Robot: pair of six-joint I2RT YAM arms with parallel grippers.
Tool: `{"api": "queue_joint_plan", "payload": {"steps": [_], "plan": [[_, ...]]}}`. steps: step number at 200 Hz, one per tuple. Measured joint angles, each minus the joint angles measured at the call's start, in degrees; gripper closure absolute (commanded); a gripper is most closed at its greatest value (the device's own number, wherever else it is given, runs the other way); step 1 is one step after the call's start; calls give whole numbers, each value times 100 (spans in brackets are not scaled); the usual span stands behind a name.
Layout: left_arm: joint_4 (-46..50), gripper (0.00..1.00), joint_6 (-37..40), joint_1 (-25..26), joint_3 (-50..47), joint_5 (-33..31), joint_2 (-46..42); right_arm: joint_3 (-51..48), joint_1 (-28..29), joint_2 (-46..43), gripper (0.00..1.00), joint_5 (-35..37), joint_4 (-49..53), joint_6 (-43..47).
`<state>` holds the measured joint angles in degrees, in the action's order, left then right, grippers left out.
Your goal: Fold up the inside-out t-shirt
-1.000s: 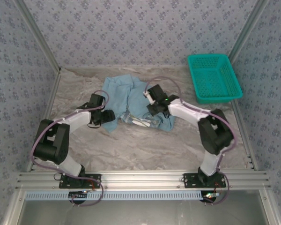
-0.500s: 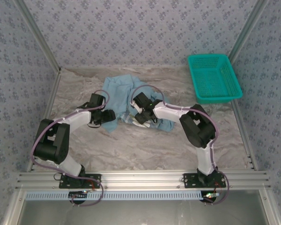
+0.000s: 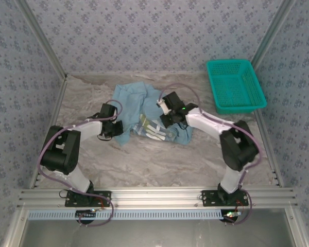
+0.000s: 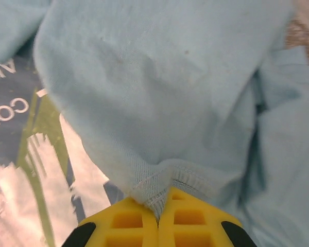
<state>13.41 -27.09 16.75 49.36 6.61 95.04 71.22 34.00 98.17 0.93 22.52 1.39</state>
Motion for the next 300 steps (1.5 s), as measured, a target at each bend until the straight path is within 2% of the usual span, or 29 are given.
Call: {"api": "queue_joint_plan", "payload": {"steps": [17,31,61,86,114,117,123,130,135,152,158,170,186,206,227,246,261,286,300], "plan": [[-37,100,-4,-33,-37,22,-26,-398,-413,-872,100,-284,136,-197],[-79,100,-61,-63,-229,-24,-275,-708,-990,-1714,100,-466,356,-431],[55,100,-251,-105,-802,-354,-1567,-1104,-2109,-3093,100,-581,874,-885],[269,100,-411,-146,-1067,-737,-2660,-1333,-2608,-3681,100,-562,1327,-1178],[660,100,-570,-236,-1331,-1259,-3600,-1668,-3003,-3884,97,-452,1633,-1440],[708,95,-590,-249,-1370,-1320,-3692,-1703,-3029,-3888,95,-446,1644,-1458],[778,73,-610,-256,-1425,-1419,-3838,-1773,-3058,-3877,92,-433,1650,-1517],[870,50,-619,-258,-1473,-1526,-3991,-1825,-3067,-3836,84,-424,1652,-1547],[925,41,-623,-260,-1488,-1578,-4068,-1853,-3064,-3783,79,-422,1641,-1591],[1027,25,-621,-234,-1478,-1775,-4138,-1875,-3060,-3493,67,-396,1602,-1635],[1064,15,-597,-188,-1462,-1851,-4133,-1869,-3051,-3362,63,-363,1582,-1628],[1106,9,-518,17,-1414,-2004,-4131,-1867,-2955,-3108,55,-210,1547,-1596],[968,8,-326,413,-1325,-2022,-4124,-1867,-2594,-2966,45,-13,1537,-1491],[365,12,-9,894,-1180,-1591,-3788,-1867,-1906,-3032,36,118,1403,-1211],[-166,16,350,1410,-549,-1036,-2614,-1871,-1215,-3032,26,149,1235,-927],[-538,16,562,1803,31,-750,-1552,-1860,-940,-2730,19,203,1064,-664],[-699,16,629,1967,245,-546,-1064,-1799,-859,-2190,17,358,1010,-566],[-765,16,671,1963,378,-361,-708,-1620,-723,-1274,18,857,1012,-468],[-776,16,673,1961,433,-293,-599,-1523,-678,-896,23,1095,1010,-433]]}}
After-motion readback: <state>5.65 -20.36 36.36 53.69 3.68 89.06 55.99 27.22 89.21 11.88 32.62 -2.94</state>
